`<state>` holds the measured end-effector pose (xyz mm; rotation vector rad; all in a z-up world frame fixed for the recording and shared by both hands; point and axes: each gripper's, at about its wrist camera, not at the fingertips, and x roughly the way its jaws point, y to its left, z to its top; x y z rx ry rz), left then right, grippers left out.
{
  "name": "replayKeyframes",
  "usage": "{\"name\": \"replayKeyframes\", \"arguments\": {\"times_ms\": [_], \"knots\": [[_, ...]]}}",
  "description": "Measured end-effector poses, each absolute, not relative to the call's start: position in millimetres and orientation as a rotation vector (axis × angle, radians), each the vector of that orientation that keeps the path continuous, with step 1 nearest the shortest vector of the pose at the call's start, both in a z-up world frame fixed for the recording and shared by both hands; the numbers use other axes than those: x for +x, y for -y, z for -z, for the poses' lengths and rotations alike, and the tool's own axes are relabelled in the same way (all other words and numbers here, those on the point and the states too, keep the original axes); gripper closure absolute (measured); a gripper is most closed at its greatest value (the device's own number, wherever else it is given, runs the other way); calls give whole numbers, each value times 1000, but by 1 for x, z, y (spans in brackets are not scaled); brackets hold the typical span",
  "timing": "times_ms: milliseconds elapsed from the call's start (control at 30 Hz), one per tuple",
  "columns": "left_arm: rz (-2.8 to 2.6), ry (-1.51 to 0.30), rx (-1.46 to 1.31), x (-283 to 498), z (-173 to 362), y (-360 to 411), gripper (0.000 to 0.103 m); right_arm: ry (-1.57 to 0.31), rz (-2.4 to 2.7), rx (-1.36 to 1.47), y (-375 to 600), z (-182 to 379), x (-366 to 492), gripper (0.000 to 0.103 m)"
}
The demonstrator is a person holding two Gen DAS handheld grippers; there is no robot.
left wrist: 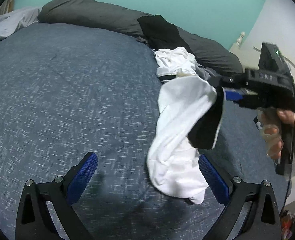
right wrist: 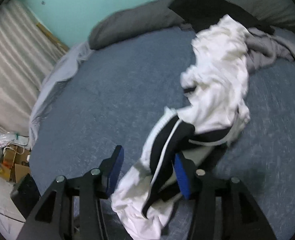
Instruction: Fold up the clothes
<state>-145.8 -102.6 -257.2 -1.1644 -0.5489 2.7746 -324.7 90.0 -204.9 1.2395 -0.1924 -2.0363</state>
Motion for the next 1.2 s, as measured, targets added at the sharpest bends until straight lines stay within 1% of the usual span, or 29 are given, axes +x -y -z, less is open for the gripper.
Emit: {"name": "replayKeyframes", "arguments": {"times_ms": [133,300,400,567,667,767,833,967,1033,1200], "knots": [[-2773,541,-1182,-151,261,98,0,160,1996,1189,-57,187,-328,52],[-2776,563,-1194,-153,265,105,0,73,1989,1148,-30,174,-336,51],[-2779,589,-1189,-155,265,112,0,28,2037,1151,-42,180,-343,51],[-2776,634,-1170,-162,263,118,1,-8,2081,1192,-78,208,-353,51],[-2767,671,-1178,-169,266,121,1,-91,2107,1191,-94,223,-352,51],[-2755,700,-1205,-181,272,124,1,-238,2145,1172,-104,236,-349,51],[-2750,712,-1214,-188,273,124,4,-320,2132,1143,-107,244,-344,51],[-2742,710,-1206,-200,271,120,6,-488,2086,1096,-104,260,-334,51],[-2736,705,-1204,-204,271,118,9,-562,2067,1064,-97,264,-329,51],[-2742,693,-1236,-204,277,119,9,-632,2036,1054,-83,276,-340,51]]}}
